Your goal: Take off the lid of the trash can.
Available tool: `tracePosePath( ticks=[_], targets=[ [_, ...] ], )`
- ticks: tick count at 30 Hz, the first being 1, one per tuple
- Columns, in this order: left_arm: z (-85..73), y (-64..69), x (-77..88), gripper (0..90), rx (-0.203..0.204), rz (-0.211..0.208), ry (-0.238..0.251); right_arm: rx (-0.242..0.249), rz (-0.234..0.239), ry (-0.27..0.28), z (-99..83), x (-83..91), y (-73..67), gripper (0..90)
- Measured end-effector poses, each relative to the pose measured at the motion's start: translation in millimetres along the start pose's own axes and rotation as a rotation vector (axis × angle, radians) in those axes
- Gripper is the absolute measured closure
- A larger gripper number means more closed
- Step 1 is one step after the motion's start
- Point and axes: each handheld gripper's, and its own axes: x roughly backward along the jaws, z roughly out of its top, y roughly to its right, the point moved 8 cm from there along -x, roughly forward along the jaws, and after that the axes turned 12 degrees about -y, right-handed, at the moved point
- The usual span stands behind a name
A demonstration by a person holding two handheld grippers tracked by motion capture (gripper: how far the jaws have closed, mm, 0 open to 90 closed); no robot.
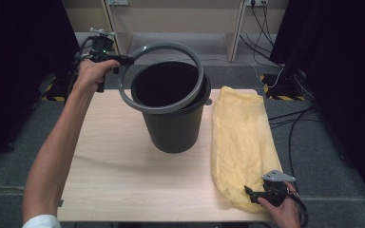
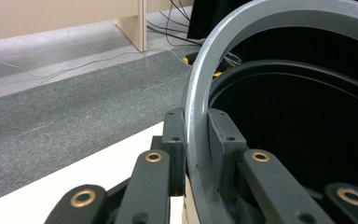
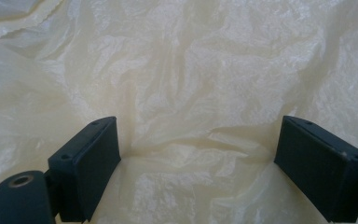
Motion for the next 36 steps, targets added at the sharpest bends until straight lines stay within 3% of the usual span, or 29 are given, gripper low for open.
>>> tracePosePath(
  ticks=[11,12,21,25,36],
  targets=[
    [-28.7,-35.5,39.8,78.1,0.025,0.020,0.014,0.000,-0.002,0.002,0.6,-0.3,0.1,14.1],
    [-36.1,-43.5,46.6,78.1,0.034,0.028,0.016,-0.002,-0.002,0.000,0.6,-0.3,0.0,14.1],
    [-67.4,-72.1,77.2,78.0,0.067,0.053,0.037,-0.001,-0.002,0.001,0.8,-0.4,0.1,14.1],
    [-87.7,-90.9,95.1,78.0,0.089,0.079,0.036,-0.001,-0.002,-0.004,0.9,-0.3,0.1,14.0],
    [-128.8,-118.6,116.8,78.0,0.128,0.105,0.042,-0.002,-0.003,-0.003,1.0,-0.4,0.1,14.0]
  ],
)
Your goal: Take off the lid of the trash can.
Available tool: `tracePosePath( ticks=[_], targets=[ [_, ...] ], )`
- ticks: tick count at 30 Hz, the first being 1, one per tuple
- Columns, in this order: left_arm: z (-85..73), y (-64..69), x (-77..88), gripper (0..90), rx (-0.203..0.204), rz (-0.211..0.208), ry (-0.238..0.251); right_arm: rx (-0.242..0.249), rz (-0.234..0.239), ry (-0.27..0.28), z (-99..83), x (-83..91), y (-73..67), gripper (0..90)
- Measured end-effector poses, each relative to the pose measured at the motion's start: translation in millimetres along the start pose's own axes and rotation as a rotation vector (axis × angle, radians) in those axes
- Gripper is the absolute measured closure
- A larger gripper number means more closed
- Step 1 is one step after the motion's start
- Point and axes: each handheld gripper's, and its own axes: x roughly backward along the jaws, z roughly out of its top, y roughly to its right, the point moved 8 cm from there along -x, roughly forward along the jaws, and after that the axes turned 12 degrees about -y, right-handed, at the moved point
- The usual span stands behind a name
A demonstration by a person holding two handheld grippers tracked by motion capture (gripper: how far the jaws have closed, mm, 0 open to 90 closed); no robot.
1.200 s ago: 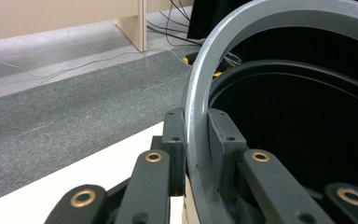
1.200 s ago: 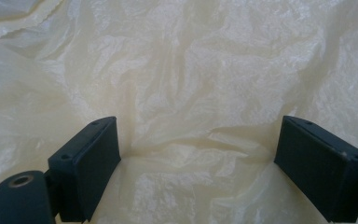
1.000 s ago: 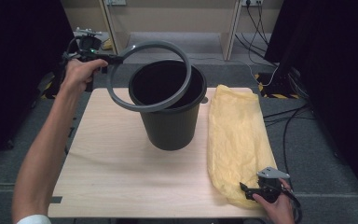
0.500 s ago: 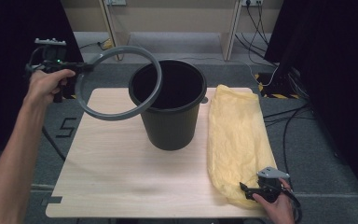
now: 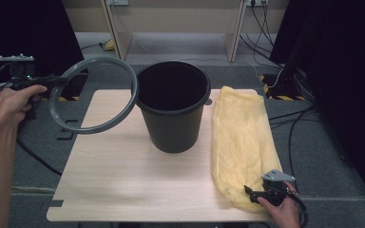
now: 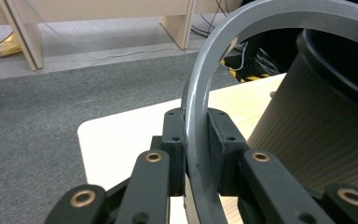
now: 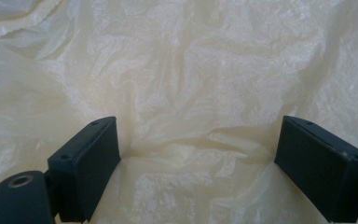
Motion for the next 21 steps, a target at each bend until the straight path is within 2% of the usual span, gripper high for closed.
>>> tracePosePath(
  ticks=[2,3,4,9,13,14,18,21],
  targets=[
    [-10.6,-9.3,4.9,78.0,0.010,0.017,-0.003,0.000,0.001,0.004,0.1,-0.2,-0.1,14.0],
    [-10.6,-9.3,4.9,78.0,0.010,0.017,-0.003,0.001,0.000,0.003,0.2,-0.2,0.1,14.0],
    [-17.7,-15.9,7.3,78.0,0.015,0.037,-0.009,-0.001,0.000,0.002,0.2,-0.2,-0.1,14.0],
    [-30.5,-27.7,9.9,77.9,0.039,0.046,-0.002,0.001,0.000,0.003,0.3,-0.2,0.1,14.0],
    [-52.3,-39.4,2.7,78.0,0.064,0.055,-0.022,0.001,0.000,0.003,0.3,-0.3,0.1,14.0],
    [-52.3,-39.4,2.7,78.0,0.064,0.055,-0.022,0.001,0.000,0.003,0.3,-0.3,0.1,14.0],
    [-72.8,-47.8,-8.6,77.9,0.094,0.059,-0.035,0.000,0.000,0.004,0.2,-0.3,0.0,14.0],
    [-81.5,-49.6,-13.8,77.9,0.096,0.066,-0.045,0.000,0.000,-0.001,0.1,0.0,0.0,14.0]
  ],
)
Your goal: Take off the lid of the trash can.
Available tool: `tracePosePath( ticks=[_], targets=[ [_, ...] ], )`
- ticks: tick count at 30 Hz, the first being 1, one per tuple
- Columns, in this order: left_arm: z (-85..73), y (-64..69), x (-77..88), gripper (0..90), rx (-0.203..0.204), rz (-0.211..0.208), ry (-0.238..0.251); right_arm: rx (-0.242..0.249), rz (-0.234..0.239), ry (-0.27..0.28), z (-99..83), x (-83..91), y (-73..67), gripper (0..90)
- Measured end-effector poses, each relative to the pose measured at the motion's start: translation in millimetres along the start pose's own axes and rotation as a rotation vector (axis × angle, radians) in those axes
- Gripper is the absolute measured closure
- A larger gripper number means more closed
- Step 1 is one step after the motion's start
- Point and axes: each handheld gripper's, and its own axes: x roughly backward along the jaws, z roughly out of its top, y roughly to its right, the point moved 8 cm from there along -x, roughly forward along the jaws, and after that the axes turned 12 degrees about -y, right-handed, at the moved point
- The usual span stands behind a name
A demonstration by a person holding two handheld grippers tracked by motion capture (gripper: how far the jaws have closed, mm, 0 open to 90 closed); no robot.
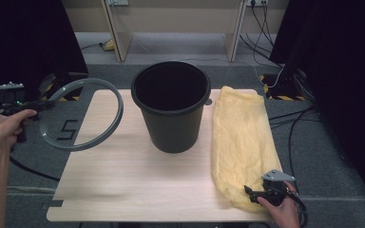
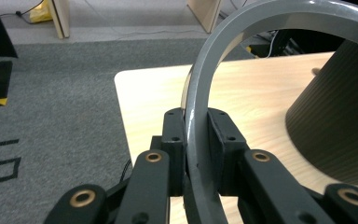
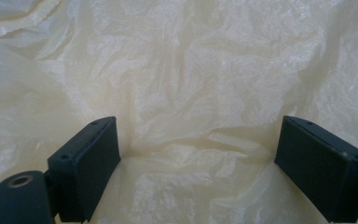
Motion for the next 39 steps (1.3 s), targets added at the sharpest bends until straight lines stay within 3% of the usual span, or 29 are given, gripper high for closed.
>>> tracePosePath(
  ticks=[12,19,24,30,39],
  targets=[
    [-39.4,0.2,-45.4,77.8,-0.014,0.050,-0.062,0.001,-0.001,0.005,0.2,-0.3,0.1,14.0],
    [-64.9,-4.9,-83.2,77.5,0.005,0.077,-0.117,-0.001,0.000,0.006,-0.1,-0.2,0.0,14.0],
    [-78.5,-7.2,-102.6,77.2,0.031,0.073,-0.137,-0.001,0.000,0.006,-0.1,-0.2,0.0,14.0],
    [-87.8,-8.6,-117.0,77.0,0.055,0.070,-0.144,-0.001,-0.001,0.006,-0.1,-0.2,0.0,14.0],
    [-94.1,-2.5,-135.0,76.3,0.045,0.068,-0.160,-0.001,-0.001,0.006,0.0,-0.2,0.0,14.0]
  ],
)
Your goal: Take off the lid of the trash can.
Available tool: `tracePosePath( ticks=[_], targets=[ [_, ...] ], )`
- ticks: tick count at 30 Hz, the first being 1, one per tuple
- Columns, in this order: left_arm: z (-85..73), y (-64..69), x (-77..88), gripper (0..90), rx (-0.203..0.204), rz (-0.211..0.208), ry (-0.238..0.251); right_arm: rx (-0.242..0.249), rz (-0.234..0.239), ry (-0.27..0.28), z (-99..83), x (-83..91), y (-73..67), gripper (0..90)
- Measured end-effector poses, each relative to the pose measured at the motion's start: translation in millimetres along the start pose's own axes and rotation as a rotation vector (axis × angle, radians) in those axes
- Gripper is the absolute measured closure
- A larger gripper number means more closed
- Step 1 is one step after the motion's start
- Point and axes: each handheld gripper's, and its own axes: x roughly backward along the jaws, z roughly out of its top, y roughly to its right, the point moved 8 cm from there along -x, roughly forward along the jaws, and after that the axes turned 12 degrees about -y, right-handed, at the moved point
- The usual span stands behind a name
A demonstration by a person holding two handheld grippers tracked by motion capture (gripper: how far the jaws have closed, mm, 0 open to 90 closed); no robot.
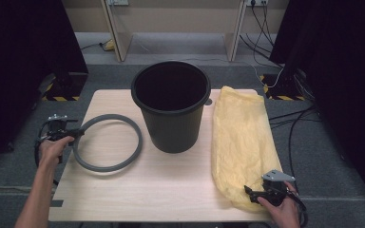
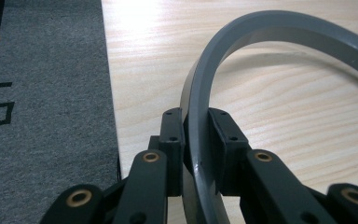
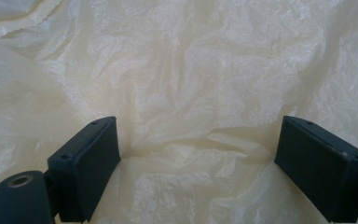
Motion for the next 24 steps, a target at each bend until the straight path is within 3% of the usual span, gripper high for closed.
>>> tracePosePath(
  ticks=[15,22,24],
  targets=[
    [-19.4,4.9,-27.2,75.1,0.014,-0.016,-0.020,0.002,0.002,0.000,-0.1,0.0,0.1,14.0],
    [-22.8,4.2,-26.1,73.3,0.014,-0.007,-0.010,0.002,0.002,-0.001,-0.1,0.1,0.1,14.0],
    [-22.3,2.8,-20.8,66.4,0.027,-0.004,-0.006,0.001,0.002,0.000,-0.2,0.1,0.0,14.0]
  ],
)
